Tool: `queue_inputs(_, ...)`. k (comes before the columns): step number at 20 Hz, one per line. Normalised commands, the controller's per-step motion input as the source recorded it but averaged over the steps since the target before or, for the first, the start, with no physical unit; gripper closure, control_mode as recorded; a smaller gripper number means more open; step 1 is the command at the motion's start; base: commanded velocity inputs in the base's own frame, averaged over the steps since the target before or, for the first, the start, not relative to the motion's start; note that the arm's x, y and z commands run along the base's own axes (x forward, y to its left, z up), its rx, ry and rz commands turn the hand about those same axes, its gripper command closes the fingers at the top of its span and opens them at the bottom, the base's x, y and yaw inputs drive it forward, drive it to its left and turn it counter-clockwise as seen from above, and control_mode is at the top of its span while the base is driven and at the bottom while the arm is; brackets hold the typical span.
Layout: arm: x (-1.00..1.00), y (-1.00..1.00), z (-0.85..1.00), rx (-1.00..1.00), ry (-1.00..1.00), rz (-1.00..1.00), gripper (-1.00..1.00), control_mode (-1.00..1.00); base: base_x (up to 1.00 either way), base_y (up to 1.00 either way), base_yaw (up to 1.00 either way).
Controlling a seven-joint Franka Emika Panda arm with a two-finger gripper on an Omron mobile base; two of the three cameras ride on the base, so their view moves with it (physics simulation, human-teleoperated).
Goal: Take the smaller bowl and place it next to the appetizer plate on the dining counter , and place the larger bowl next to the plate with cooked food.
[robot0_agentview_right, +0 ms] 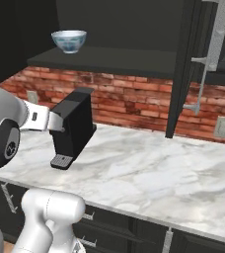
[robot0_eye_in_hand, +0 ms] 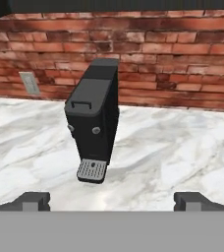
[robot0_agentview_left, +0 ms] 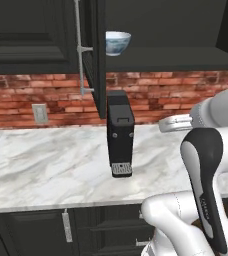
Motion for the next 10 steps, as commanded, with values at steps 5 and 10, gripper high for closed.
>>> queue_inputs(5,0.0,0.0,0.0,0.0,0.0,0.0,-1.0,1.0,0.86,0.23,-0.05)
queue_inputs(10,0.01,-0.07,0.46,0.22,0.0,-0.05,-1.0,-1.0,0.0,0.0,0.0)
